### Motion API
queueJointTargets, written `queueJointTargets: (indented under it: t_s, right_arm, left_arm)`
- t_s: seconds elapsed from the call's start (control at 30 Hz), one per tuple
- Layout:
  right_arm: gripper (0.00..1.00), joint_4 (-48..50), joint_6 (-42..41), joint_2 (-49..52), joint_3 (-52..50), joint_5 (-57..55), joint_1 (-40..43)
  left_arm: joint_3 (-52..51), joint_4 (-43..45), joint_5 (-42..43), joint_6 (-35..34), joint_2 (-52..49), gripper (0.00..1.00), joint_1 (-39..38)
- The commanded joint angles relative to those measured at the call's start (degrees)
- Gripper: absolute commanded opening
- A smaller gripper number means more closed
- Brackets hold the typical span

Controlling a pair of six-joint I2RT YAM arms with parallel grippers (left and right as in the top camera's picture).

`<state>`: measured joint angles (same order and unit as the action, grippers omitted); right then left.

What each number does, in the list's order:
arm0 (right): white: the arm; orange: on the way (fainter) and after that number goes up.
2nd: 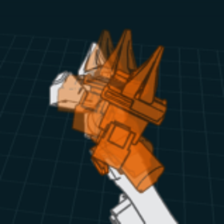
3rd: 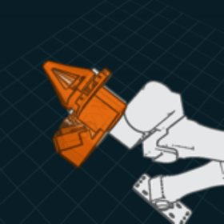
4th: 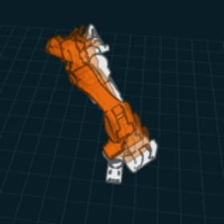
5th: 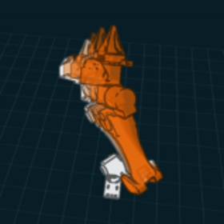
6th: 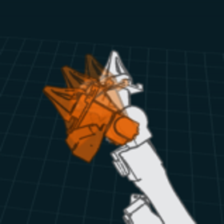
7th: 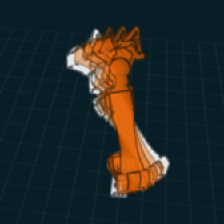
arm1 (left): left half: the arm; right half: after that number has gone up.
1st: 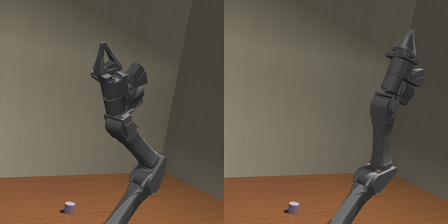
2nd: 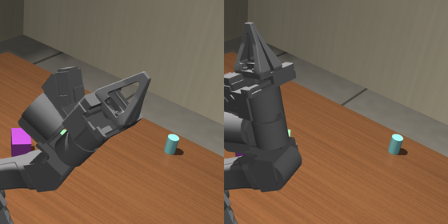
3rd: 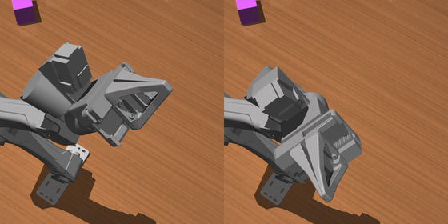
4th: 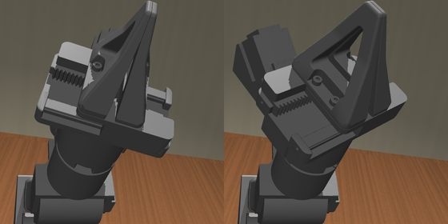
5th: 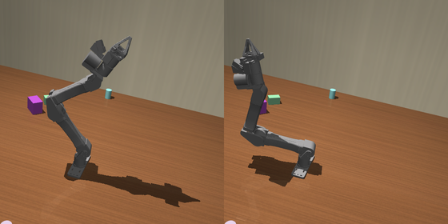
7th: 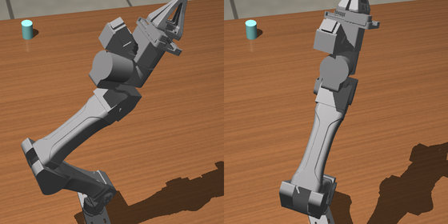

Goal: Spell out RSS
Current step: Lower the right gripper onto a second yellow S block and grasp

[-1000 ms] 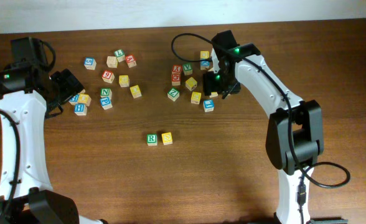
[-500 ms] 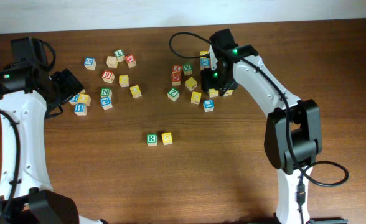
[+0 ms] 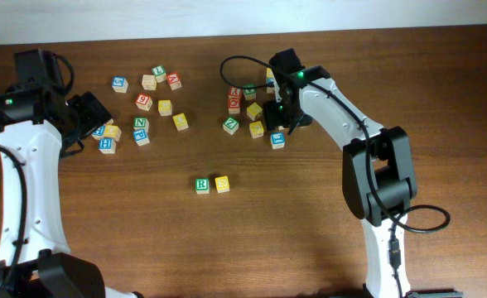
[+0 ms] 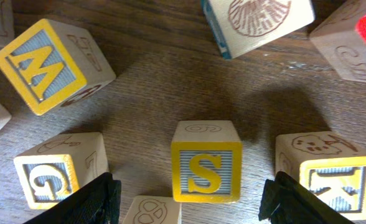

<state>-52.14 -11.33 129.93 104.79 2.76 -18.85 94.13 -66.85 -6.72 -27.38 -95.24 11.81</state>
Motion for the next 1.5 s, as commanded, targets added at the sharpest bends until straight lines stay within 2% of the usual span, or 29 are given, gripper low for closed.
queueJointTargets:
  t_s: [0.0,0.27,0.37,0.73,1.47]
  right_arm:
    - [0.67,0.1,0.3,0.7,0.5,-3.1,-0.3]
    - [0.66,0.5,0.3,0.7,0.0,-3.5,-0.3]
    - [0.61,0.6,0.3,0.7,-0.5,-3.4,-0.3]
    - [0.62,3.7,0.3,0.7,-3.0,-3.3,-0.3]
    - [0.54,4.7,0.3,0.8,-3.4,-3.2,-0.3]
  left_arm:
    - [0.5,-0.1,-0.6,0.7,0.5,0.99,0.3]
    - [0.5,-0.1,-0.6,0.7,0.5,0.99,0.3]
    - [0.5,-0.1,-0.6,0.7,0.5,0.99,0.3]
    - [0.5,-0.1,-0.6,0.7,0.5,0.99,0.3]
    - [0.5,-0.1,-0.6,0.7,0.5,0.99,0.3]
